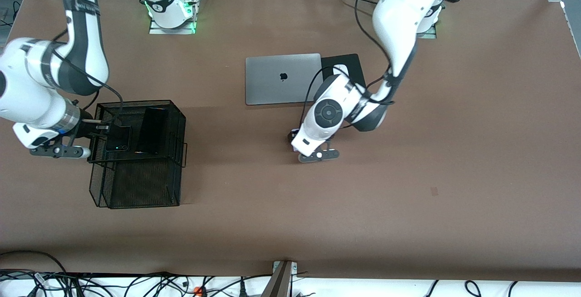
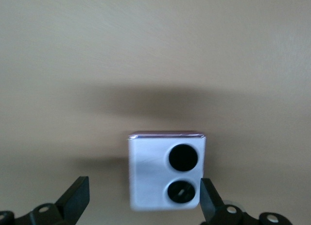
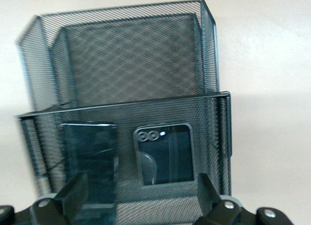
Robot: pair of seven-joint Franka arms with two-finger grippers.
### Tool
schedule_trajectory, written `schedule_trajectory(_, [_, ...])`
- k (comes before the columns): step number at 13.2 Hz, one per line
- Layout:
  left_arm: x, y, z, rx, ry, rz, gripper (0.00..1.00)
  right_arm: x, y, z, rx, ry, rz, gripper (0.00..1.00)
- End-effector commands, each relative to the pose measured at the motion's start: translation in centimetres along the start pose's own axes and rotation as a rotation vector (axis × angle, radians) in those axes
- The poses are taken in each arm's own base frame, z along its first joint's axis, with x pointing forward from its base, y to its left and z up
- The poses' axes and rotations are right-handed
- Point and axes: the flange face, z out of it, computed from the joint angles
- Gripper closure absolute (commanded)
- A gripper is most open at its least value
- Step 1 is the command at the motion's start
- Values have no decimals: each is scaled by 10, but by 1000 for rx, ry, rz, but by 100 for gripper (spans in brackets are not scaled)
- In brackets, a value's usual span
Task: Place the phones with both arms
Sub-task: 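Release the flip phone while the left gripper sets the white phone down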
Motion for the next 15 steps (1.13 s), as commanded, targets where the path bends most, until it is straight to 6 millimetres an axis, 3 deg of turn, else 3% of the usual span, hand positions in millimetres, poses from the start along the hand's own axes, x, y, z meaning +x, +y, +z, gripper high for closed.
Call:
schedule_trajectory(1, [8,-50,-103,55,3,-27,0,1,-37,-28,4,-28,57,0])
schedule_trajectory(4, [34,-125,-179,120,39,58,0,-6,-107,-32,21,-39,93,0])
schedule_trajectory(8, [58,-238,-245,125,-17,185,0,-21,-242,-6,-15,-33,124,0])
schedule_trajectory(10, [48,-278,-282,126,-41,212,0,-28,-317,17,-19,-24,208,0])
schedule_trajectory(12, [23,-299,-313,137,-83,208,0,-42,-386,47,4,6,279,0])
schedule_trajectory(14, [7,-320,-342,138,-84,179,0,-62,-440,76,12,72,310,0])
schedule_trajectory(15, [-1,-340,-357,128,-64,150,0,-72,-464,89,18,98,290,0])
